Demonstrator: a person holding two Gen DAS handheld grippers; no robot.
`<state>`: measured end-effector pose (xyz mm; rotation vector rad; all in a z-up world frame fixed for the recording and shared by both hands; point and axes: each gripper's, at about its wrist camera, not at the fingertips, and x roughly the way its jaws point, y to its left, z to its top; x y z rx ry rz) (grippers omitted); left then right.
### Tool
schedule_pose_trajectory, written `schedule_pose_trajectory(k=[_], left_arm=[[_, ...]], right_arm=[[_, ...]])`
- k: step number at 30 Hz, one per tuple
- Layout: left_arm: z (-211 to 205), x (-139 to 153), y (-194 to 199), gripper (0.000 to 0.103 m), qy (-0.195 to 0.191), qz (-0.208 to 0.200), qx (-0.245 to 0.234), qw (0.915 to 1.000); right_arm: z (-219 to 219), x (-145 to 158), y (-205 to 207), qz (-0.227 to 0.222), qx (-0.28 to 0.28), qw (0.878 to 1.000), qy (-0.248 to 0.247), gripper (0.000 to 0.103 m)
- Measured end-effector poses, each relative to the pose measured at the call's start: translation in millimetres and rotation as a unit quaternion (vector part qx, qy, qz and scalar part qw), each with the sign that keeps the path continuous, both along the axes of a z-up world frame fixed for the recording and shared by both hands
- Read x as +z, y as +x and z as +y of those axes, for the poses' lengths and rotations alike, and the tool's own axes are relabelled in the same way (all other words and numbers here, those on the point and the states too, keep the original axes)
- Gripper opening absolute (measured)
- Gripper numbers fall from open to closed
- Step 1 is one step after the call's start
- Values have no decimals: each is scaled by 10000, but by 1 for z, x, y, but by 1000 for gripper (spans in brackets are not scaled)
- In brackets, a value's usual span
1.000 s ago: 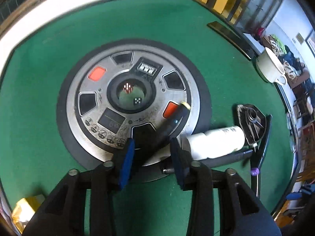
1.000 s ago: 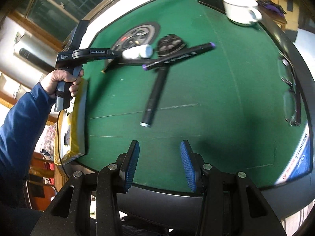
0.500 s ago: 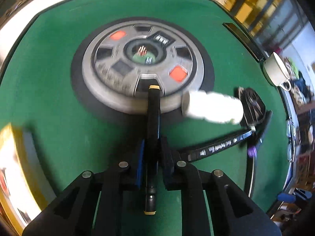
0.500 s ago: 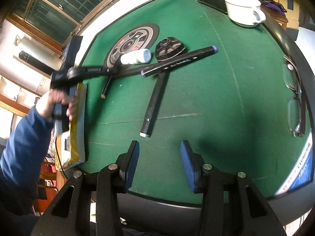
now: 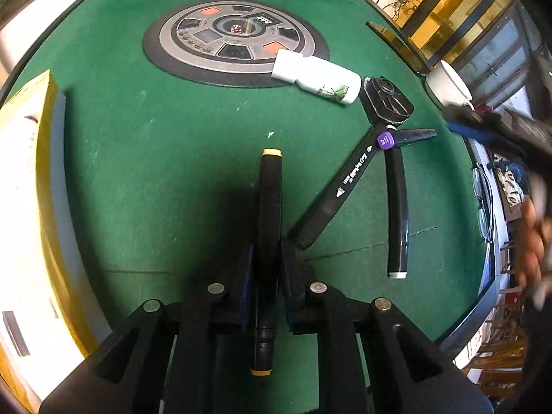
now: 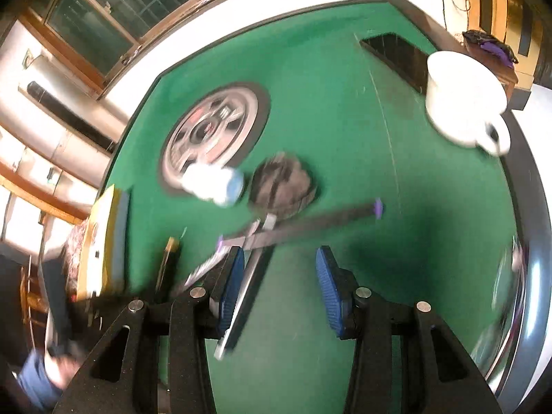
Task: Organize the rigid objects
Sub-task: 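Grasp a black marker with the left gripper, then grasp a purple-capped black marker with the right gripper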
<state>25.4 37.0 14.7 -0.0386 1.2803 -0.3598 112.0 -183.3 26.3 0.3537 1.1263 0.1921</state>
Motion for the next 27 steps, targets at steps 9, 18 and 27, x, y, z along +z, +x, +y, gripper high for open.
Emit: schedule_pose_trajectory(k=[9, 18, 27], left_arm=[[7, -1, -6, 13, -61, 15, 33, 10000], [6, -1, -10, 13, -54, -60, -18, 10000], [8, 0, -11, 13, -54, -78, -70, 9999]], right_arm=[[-19, -42, 25, 553, 28, 9972, 511, 39], [7, -49, -63, 1078, 494, 9852, 1236, 45], [20, -7, -123, 388, 1307, 9904, 222, 46]])
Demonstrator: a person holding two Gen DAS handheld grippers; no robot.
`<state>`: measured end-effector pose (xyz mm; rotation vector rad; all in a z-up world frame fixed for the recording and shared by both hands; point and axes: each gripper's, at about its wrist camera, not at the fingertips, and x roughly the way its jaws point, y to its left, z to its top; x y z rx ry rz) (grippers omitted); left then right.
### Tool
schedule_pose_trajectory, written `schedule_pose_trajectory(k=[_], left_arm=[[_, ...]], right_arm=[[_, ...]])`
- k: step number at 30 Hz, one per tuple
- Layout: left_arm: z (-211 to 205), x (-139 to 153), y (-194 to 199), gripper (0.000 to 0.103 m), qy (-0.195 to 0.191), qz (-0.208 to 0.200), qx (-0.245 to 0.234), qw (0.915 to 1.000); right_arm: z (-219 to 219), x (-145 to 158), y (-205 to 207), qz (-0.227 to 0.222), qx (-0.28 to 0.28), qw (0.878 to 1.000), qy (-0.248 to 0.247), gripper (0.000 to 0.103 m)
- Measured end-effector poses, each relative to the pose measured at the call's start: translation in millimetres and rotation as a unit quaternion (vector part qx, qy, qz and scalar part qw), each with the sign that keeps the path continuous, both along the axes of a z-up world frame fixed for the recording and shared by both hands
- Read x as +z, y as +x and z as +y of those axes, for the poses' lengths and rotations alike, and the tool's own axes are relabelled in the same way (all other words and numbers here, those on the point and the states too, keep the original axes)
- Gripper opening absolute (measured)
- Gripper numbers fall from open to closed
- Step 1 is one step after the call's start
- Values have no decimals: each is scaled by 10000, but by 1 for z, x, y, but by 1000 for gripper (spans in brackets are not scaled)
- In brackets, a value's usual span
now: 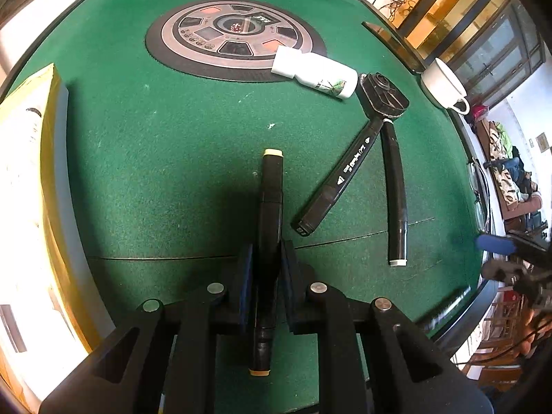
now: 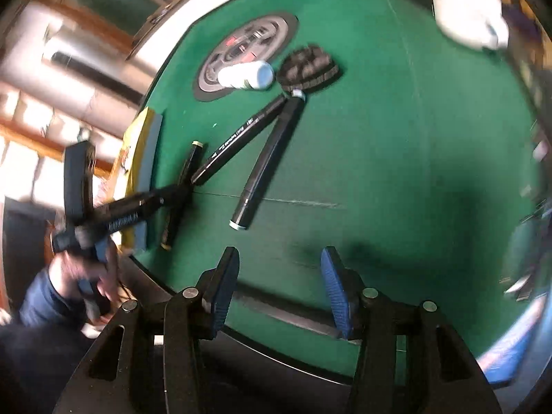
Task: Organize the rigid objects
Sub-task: 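Grasp a purple-capped black marker with the right gripper, then carry the black marker with the left gripper while the right gripper carries the purple-capped marker to the tray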
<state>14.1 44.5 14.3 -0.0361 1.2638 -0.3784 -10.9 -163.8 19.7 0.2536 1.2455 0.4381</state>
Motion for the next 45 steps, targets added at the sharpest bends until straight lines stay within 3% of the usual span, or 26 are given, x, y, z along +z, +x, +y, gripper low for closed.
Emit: schedule_pose_trajectory(k=[4, 9, 14, 18, 19, 21, 25, 28, 33, 35, 41, 45], left_arm=[[-1, 0, 1, 13, 3, -8, -26, 10000], [-1, 0, 0, 13, 3, -23, -35, 10000], [-1, -1, 0, 13, -1, -23, -34, 10000], [-1, -1, 0, 13, 17, -39, -31, 10000], [-1, -1, 0, 13, 25, -43, -31, 10000], [-2, -1, -1, 13, 38, -53, -26, 10000], [-3, -1, -1, 14, 52, -59, -20, 10000], [-3, -1, -1, 14, 69, -58, -11, 10000], [-4, -1, -1, 14, 105, -64, -20, 9999], [-5, -1, -1, 15, 135, -75, -11, 9999], [-6, -2, -3, 15, 170, -142, -23, 9998], [-13, -2, -8, 15, 418, -330, -193, 9984]], right_arm=[[23, 5, -22, -181, 1287, 9873, -912, 49], [53, -8, -45, -56, 2558, 9581, -1288, 49], [69, -22, -50, 39, 3168, 9343, -1636, 49], [68, -34, -45, 96, 3367, 9225, -1883, 48], [68, -34, -43, 105, 3360, 9246, -1795, 48], [63, -34, -35, 122, 3275, 9298, -1678, 36], [47, -35, -18, 115, 2848, 9424, -1748, 34], [34, -36, -5, -102, 2176, 9485, -2300, 33], [15, -33, 6, -52, 1413, 9668, -2129, 15], [13, -32, 7, 33, 1061, 9709, -2145, 15], [14, -26, 4, -32, 512, 9706, -2353, 15], [26, -22, -1, -69, 274, 9690, -2456, 16]])
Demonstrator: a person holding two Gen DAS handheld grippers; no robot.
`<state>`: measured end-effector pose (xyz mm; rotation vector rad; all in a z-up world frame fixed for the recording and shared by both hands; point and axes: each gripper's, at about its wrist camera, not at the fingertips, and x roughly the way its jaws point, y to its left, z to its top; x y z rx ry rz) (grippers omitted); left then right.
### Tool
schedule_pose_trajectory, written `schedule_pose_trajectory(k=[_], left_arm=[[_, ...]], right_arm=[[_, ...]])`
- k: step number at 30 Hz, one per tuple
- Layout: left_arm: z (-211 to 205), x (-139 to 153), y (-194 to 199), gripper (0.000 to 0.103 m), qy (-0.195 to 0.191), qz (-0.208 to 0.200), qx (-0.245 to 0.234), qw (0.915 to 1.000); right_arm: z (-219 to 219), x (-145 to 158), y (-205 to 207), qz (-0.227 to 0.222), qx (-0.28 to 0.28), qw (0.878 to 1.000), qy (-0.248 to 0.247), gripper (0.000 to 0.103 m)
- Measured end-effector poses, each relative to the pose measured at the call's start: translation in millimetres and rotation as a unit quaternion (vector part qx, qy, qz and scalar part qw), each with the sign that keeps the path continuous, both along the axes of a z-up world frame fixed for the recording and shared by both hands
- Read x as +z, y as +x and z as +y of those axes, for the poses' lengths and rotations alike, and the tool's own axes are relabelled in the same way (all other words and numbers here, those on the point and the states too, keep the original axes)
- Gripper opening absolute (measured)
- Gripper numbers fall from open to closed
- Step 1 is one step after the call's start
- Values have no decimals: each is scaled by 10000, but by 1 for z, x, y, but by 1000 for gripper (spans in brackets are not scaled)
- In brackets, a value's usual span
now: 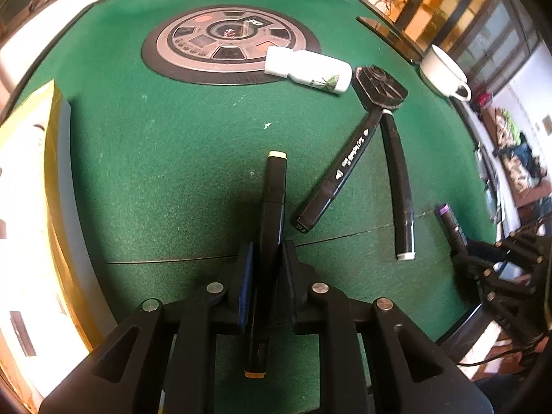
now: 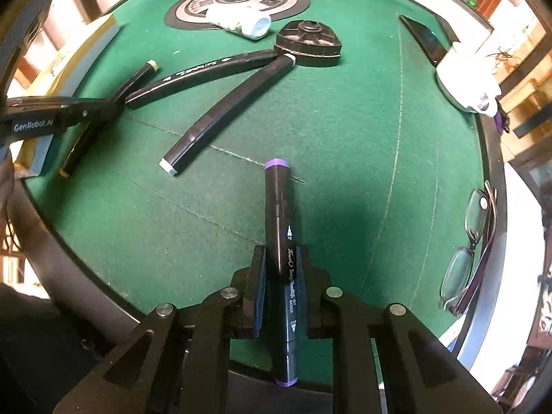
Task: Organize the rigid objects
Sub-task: 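Carry the black marker with the left gripper while the right gripper carries the purple-capped marker to the tray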
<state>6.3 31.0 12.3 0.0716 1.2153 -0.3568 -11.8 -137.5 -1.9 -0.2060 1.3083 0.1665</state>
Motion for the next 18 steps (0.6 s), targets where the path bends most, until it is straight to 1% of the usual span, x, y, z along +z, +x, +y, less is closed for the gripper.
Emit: schedule_pose_trajectory(k=[2, 5, 9, 11, 13, 15, 18], left_arm=[[-4, 0, -2, 15, 159, -86, -133, 9997], [-9, -1, -4, 15, 342, -151, -249, 9990], [-8, 0, -6, 12, 417, -296, -316, 9982], [-4, 1, -7, 12, 276, -237, -254, 9990], [0, 1, -7, 12, -21, -88, -171, 9998], [3, 4, -8, 12, -92, -97, -116, 9998], [7, 9, -10, 12, -225, -121, -57, 9997]], right_arm=[[-7, 1, 1, 34, -212, 9996, 172, 17], [-12, -1, -2, 93, -370, 9986, 375, 18], [-8, 2, -2, 50, -487, 9981, 378, 17], [-14, 5, -6, -39, -579, 9972, 475, 17], [-18, 13, -9, -116, -693, 9950, 706, 15], [-16, 20, -17, -272, -835, 9918, 924, 15], [-12, 29, -21, -309, -851, 9902, 1060, 15]])
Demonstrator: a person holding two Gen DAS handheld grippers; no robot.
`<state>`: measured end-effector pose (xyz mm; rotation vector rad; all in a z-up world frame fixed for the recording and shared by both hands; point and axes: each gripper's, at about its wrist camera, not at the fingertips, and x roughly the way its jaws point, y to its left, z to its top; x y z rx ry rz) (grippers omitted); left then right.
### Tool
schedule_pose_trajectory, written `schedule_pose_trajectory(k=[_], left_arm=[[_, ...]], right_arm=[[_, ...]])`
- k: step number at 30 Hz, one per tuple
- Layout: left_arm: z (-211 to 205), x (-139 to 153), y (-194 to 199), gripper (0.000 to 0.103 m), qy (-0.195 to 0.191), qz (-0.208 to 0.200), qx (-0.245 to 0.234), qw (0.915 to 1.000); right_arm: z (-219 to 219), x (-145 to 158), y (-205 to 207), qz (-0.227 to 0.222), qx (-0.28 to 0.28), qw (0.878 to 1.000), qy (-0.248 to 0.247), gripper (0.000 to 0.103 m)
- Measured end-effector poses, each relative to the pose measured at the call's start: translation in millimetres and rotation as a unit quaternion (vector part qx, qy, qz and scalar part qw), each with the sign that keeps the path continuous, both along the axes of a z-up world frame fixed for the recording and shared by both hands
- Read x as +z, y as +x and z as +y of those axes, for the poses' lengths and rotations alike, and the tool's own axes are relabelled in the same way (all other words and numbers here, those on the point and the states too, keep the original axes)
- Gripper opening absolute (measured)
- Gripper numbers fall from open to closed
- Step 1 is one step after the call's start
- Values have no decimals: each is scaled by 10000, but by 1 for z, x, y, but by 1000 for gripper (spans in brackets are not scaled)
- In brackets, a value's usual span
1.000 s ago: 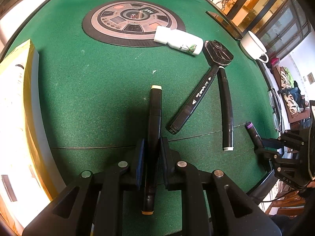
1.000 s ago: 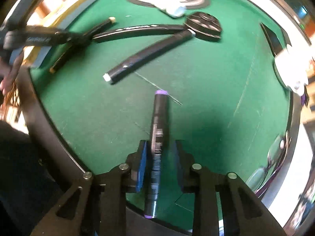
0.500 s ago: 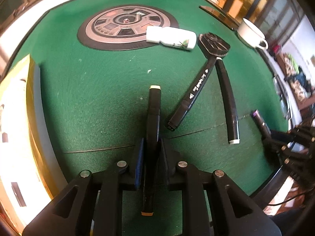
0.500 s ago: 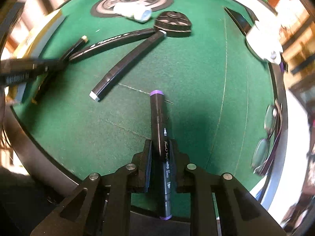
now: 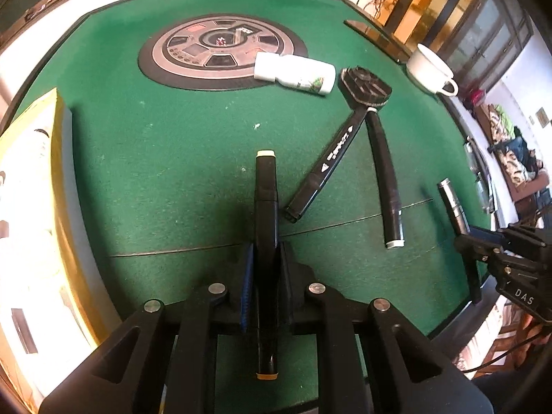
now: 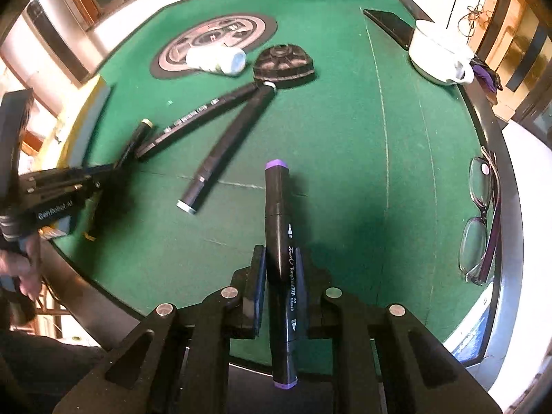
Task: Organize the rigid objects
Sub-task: 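Carry the black marker with the left gripper while the right gripper carries the purple-capped marker to the tray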
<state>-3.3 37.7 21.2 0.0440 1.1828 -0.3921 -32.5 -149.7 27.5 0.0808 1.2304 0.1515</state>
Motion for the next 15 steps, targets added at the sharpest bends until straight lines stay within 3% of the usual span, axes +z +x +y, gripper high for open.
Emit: schedule_pose_trajectory(k=[15], left_arm=[[45, 44, -10, 12, -272, -452, 386, 9979]], right_arm=[[56, 5, 12, -110, 376, 9959, 813, 15]])
